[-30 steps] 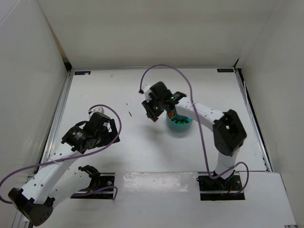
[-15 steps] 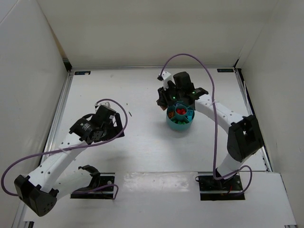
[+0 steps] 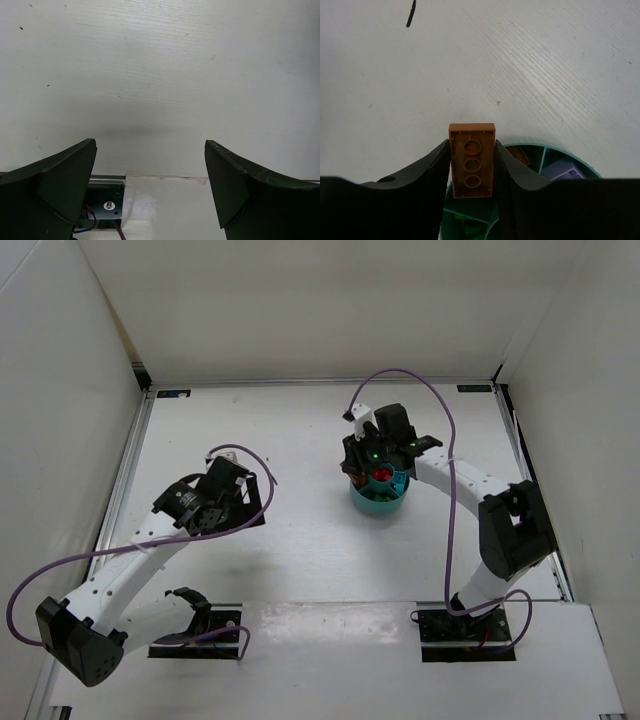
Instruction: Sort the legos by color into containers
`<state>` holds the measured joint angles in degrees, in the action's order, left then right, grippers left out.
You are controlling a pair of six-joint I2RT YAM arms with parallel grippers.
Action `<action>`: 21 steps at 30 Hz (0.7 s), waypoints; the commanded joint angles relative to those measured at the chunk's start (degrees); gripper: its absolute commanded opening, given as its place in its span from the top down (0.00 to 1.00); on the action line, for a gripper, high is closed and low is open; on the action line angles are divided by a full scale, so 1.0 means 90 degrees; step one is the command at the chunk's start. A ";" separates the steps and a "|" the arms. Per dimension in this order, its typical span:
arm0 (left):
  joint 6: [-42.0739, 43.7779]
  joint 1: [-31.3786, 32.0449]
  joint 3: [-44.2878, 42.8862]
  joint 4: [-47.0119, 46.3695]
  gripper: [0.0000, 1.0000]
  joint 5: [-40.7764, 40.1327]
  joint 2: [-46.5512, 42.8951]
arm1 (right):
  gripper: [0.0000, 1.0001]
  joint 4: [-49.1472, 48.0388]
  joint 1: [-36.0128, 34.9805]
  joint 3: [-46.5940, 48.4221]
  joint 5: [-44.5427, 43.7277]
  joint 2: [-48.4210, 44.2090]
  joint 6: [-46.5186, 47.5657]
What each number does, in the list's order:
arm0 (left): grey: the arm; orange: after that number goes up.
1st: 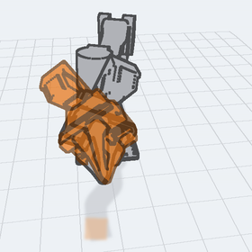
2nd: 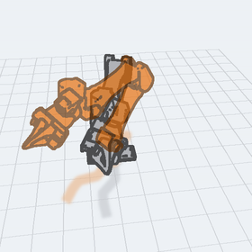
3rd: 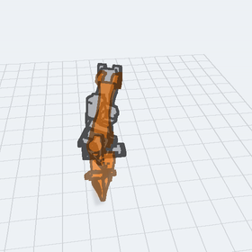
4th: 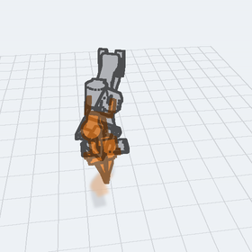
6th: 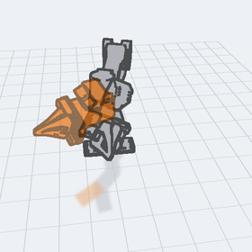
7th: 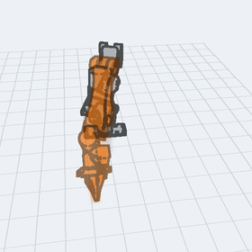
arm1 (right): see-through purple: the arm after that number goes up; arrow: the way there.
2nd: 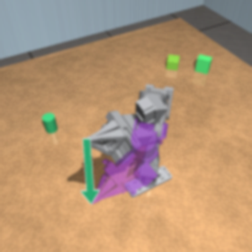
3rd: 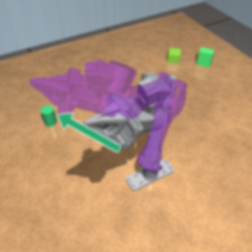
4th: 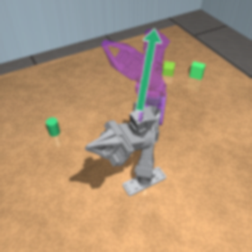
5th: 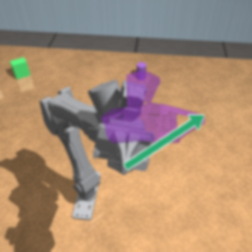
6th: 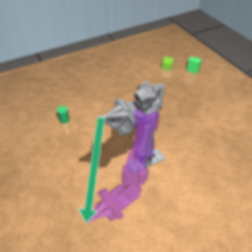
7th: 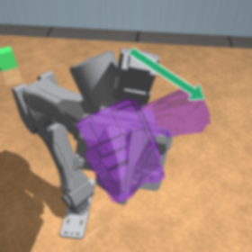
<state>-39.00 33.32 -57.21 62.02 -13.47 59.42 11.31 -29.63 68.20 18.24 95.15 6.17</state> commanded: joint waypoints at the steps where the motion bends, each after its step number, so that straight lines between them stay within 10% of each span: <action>1: 0.0066 -0.0030 -0.0225 -0.0045 0.00 0.0081 -0.0020 | 0.57 -0.0455 0.0099 -0.0068 0.0054 -0.0319 -0.0022; 21: 0.0066 -0.0040 -0.0323 -0.0065 0.00 0.0081 0.0029 | 0.34 -0.0311 0.0206 -0.0069 -0.0142 -0.0933 -0.0032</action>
<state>-38.79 33.30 -57.78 62.08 -13.04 59.81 9.13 -27.40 66.61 17.58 91.20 5.98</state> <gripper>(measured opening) 0.997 0.648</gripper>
